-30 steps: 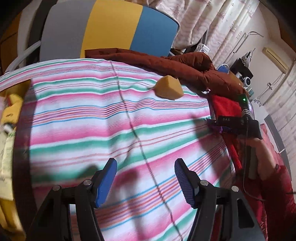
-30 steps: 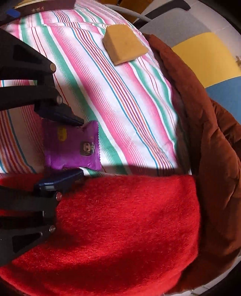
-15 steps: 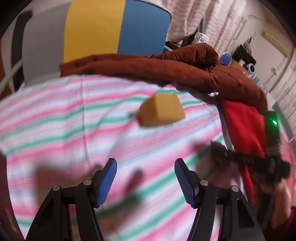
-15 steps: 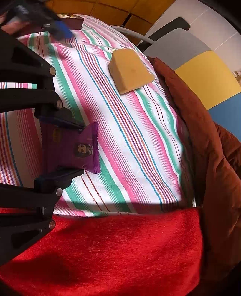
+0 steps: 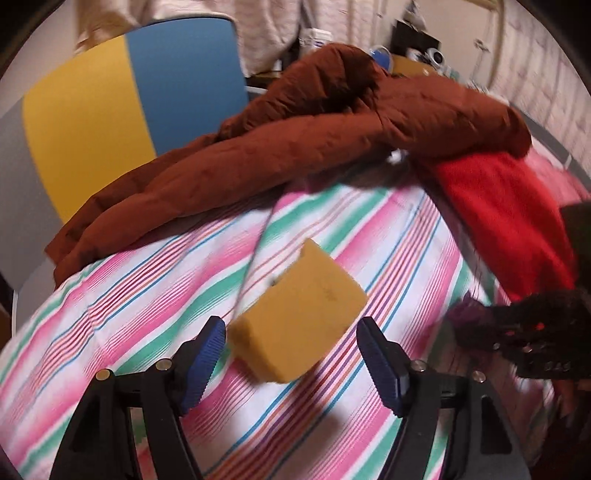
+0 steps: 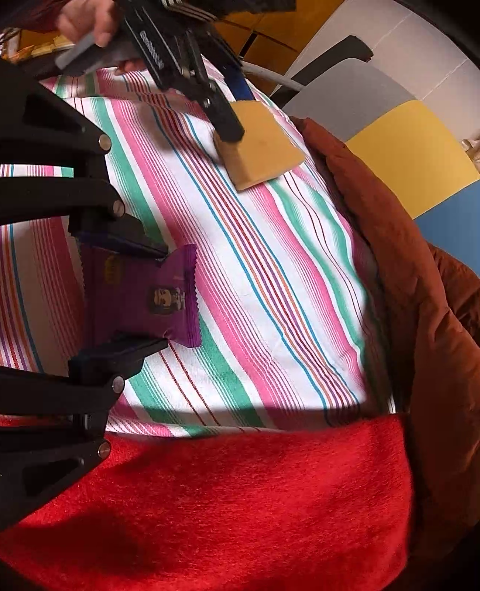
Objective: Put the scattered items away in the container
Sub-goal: 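Grasp the purple pack with the right tool while the left grasps a sponge cake, then carry the sponge cake and purple pack over the gold tray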
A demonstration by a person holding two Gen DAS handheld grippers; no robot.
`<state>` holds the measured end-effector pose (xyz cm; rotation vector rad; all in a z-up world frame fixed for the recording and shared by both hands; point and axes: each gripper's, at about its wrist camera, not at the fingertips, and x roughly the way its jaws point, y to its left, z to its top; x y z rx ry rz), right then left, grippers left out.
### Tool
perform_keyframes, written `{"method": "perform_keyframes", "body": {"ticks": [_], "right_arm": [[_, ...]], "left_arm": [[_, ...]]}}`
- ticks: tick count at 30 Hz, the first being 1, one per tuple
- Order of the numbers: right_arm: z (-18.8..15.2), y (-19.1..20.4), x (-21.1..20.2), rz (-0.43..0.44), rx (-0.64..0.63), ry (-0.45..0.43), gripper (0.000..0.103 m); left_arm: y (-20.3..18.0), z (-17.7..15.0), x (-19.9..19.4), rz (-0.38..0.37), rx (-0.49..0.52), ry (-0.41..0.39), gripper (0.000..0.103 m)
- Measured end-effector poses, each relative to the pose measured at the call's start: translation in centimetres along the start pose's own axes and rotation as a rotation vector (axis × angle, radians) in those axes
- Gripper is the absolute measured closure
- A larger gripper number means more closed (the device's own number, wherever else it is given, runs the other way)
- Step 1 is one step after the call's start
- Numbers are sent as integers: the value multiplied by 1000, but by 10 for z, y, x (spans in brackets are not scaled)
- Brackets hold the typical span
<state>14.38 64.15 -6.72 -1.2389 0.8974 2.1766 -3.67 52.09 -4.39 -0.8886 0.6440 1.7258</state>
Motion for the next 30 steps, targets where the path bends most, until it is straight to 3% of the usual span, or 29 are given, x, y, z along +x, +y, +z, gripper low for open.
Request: {"method": "perform_keyframes", "body": {"ticks": [4, 5, 9, 15, 18, 24, 30], "right_arm": [[-1, -1, -2, -4, -5, 1, 59], [-1, -1, -2, -5, -6, 1, 59], [0, 1, 0, -11, -11, 2, 59], [0, 0, 0, -3, -2, -8, 60], [1, 1, -1, -3, -5, -11, 61], [-1, 24, -8, -57, -118, -55, 62], [-3, 48, -16, -109, -243, -114, 62]], "left_arm": [[-9, -8, 7, 53, 48, -9, 33], [-8, -10, 6, 48, 29, -21, 43], [-2, -21, 3, 52, -36, -44, 48], [-13, -48, -9, 132, -100, -109, 56], [-10, -63, -19, 127, -128, -130, 59], [6, -95, -39, 119, -253, -161, 61], [4, -126, -60, 161, -276, -187, 63]]}}
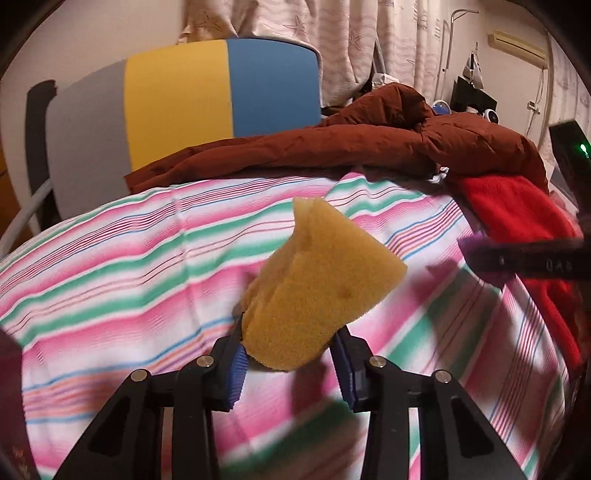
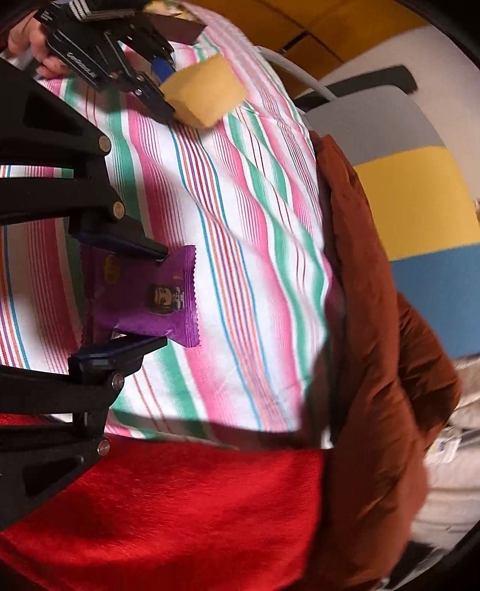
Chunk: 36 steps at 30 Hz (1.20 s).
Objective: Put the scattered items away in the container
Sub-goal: 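Carry the sponge cake and purple pack over the gold tray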
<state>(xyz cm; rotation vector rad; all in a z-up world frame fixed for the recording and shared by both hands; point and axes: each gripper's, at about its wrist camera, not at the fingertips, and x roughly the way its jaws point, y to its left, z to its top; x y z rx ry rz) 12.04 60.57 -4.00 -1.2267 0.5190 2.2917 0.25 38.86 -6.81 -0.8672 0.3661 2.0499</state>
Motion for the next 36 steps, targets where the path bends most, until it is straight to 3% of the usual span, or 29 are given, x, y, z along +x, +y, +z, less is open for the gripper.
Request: {"method": "perform_keyframes", "body": {"ticks": [10, 18, 24, 29, 36], "right_arm": [[1, 29, -10, -86, -168, -72, 62], [-2, 37, -13, -121, -207, -91, 62], [-4, 46, -17, -144, -258, -116, 62], [-3, 50, -27, -141, -282, -169, 62], [-5, 72, -41, -125, -344, -224, 62]], "left_arm": [[-2, -30, -39, -17, -33, -34, 63], [15, -45, -71, -43, -146, -61, 64], [28, -58, -94, -51, -166, -77, 64], [47, -62, -117, -54, -220, -91, 64], [64, -67, -160, -41, -207, -139, 64]]}}
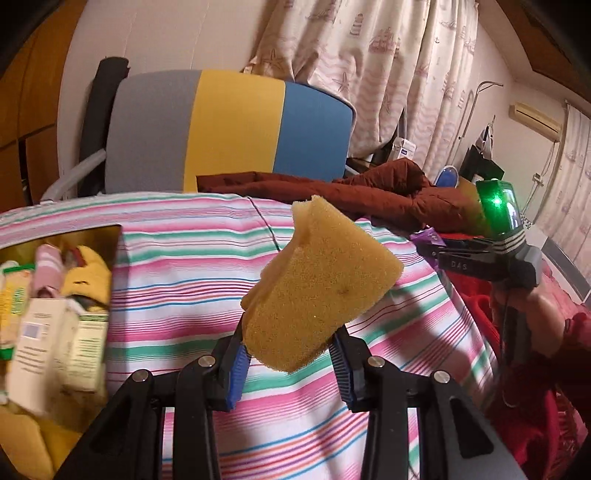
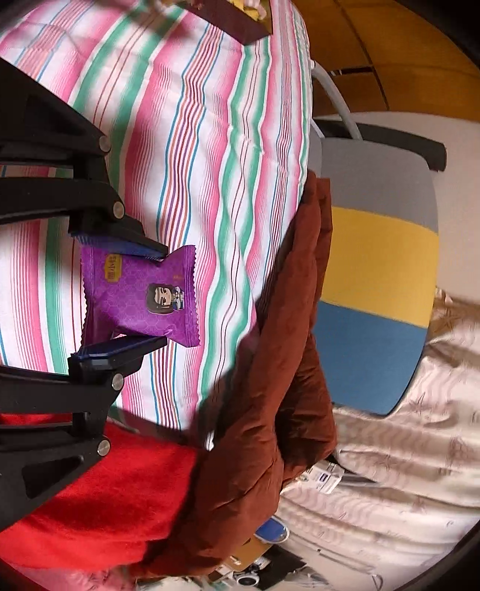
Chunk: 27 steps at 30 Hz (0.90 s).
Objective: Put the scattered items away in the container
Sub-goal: 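Carry the sponge cake and purple pack over the gold tray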
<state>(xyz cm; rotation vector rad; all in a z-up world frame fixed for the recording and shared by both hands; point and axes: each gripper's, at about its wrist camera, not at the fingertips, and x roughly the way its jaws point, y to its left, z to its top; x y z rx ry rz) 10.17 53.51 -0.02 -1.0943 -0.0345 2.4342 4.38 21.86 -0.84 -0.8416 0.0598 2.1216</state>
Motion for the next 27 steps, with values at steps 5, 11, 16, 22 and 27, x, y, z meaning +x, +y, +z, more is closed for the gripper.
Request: {"method": "perform_keyframes", "body": {"ticks": [5, 11, 16, 22, 27], "right_arm": [[6, 33, -15, 90, -2, -14, 62], [14, 91, -45, 227, -24, -48, 62], [18, 149, -67, 366, -42, -53, 62], [16, 206, -86, 518, -30, -47, 62], [11, 256, -94, 651, -57, 9, 62]], "left_arm": [[14, -9, -17, -5, -38, 6, 64], [31, -24, -42, -12, -85, -1, 64], [52, -28, -69, 14, -133, -51, 64], [100, -28, -109, 107, -211, -126, 64], [151, -37, -130, 203, -306, -144, 64]]}}
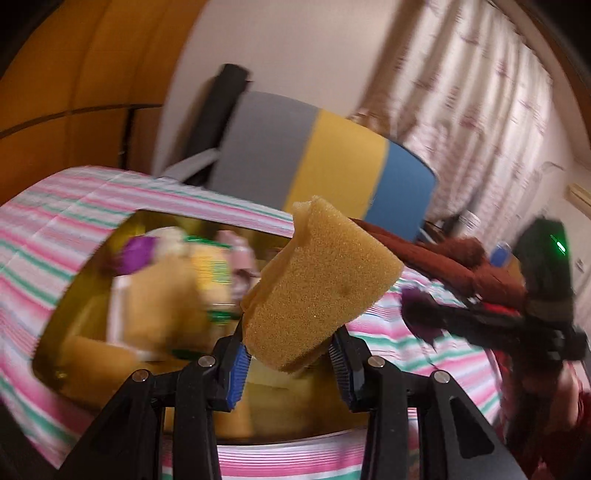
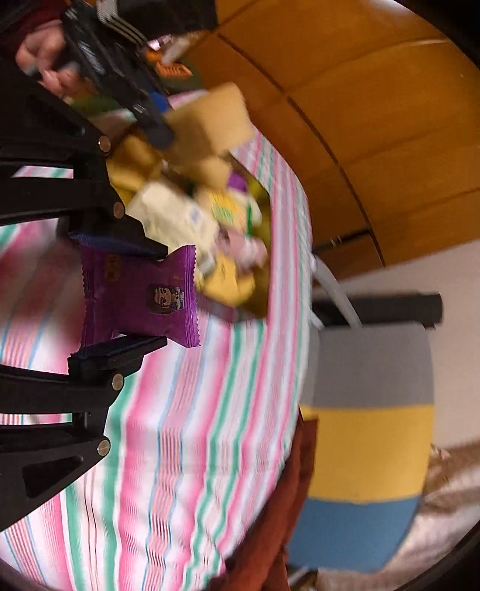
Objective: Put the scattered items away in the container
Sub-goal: 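Carry the sponge cake and purple pack over the gold tray, then open both tools to drop the cake and pack into the tray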
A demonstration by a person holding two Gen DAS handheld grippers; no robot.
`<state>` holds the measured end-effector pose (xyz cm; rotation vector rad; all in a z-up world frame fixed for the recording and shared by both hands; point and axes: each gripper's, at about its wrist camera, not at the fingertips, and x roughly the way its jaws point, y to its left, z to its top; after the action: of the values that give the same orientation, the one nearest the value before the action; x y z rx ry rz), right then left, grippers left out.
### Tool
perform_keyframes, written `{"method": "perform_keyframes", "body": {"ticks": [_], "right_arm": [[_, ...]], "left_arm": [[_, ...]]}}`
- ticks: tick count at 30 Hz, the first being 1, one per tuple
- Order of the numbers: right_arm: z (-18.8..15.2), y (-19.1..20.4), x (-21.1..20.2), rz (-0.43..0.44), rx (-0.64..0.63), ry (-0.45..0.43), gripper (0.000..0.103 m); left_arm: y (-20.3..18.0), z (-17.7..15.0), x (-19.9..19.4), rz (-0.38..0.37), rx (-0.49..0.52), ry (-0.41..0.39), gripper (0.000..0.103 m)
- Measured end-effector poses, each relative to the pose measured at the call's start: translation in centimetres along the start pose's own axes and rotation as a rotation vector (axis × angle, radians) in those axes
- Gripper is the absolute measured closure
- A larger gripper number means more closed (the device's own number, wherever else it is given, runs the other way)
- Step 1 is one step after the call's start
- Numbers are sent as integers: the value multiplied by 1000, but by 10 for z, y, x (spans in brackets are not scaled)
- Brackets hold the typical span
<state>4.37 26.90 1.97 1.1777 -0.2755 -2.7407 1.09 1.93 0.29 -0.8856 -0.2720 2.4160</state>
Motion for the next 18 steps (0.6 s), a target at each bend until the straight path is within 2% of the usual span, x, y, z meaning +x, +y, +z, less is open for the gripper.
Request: {"method": "perform_keyframes", "body": {"ticks": [4, 7, 12, 14, 18], "right_arm": [[-6, 35, 18, 50, -44, 36, 62], [-9, 56, 32, 77, -63, 62, 62], [-13, 72, 46, 91, -75, 94, 61], [-15, 76, 52, 93, -77, 111, 60], [-22, 76, 61, 92, -56, 140, 59]], "left_arm": [[28, 2, 7, 44, -35, 30, 64], [39, 3, 14, 39, -38, 65, 64], [30, 0, 26, 34, 15, 114, 61], [28, -3, 28, 21, 25, 135, 57], [30, -8, 28, 36, 2, 156, 52]]}}
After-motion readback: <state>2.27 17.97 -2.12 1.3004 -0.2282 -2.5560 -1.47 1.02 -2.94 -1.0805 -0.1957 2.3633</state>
